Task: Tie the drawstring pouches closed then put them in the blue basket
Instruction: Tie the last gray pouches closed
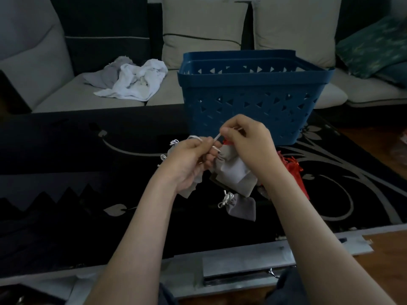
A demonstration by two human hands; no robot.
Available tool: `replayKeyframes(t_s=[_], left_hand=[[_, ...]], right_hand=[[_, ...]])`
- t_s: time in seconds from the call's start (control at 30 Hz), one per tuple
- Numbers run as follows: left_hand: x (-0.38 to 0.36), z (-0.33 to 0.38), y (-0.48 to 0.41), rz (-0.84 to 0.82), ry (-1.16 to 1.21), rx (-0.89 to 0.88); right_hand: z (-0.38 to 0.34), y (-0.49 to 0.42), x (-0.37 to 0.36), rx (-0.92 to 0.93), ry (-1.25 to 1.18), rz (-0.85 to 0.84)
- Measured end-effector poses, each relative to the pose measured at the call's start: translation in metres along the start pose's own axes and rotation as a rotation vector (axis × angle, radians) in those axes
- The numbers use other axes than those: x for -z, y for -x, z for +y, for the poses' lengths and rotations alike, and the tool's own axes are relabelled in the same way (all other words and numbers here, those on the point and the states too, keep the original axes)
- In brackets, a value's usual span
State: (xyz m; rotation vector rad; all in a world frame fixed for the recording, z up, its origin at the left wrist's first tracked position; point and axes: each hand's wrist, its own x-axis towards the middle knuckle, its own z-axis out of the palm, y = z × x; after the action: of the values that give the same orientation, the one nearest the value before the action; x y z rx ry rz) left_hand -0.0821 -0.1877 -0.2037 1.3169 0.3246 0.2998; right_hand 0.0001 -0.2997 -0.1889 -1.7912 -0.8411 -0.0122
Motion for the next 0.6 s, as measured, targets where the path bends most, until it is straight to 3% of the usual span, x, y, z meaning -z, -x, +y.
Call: replayKeyframes(t_s=[0.17, 0.3, 0.4, 0.5, 0.6], left_hand=[[0.007, -0.004, -0.009, 0.067, 0.079, -0.061], [0.015, -0.005, -0.012, 0.141, -0.008, -0.099], [0.018, 0.0, -0.015, 0.188, 0.089, -0.108], [0.018, 0.005, -0.014, 0.113, 0.255, -0.092], [0.018, 0.007, -0.011, 0.021, 0.147, -0.14]], right_hand=[[0.004, -0.005, -0.017, -0.083, -0.083, -0.306], [0.006, -0.009, -0.016, -0.138, -0.147, -0.346], [0.006, -0.01, -0.017, -0.168, -0.181, -0.402], [0.007, -0.014, -0.013, -0.209, -0.319, -0.369], [0.006, -0.014, -0.009, -0.208, -0.302, -0.254]])
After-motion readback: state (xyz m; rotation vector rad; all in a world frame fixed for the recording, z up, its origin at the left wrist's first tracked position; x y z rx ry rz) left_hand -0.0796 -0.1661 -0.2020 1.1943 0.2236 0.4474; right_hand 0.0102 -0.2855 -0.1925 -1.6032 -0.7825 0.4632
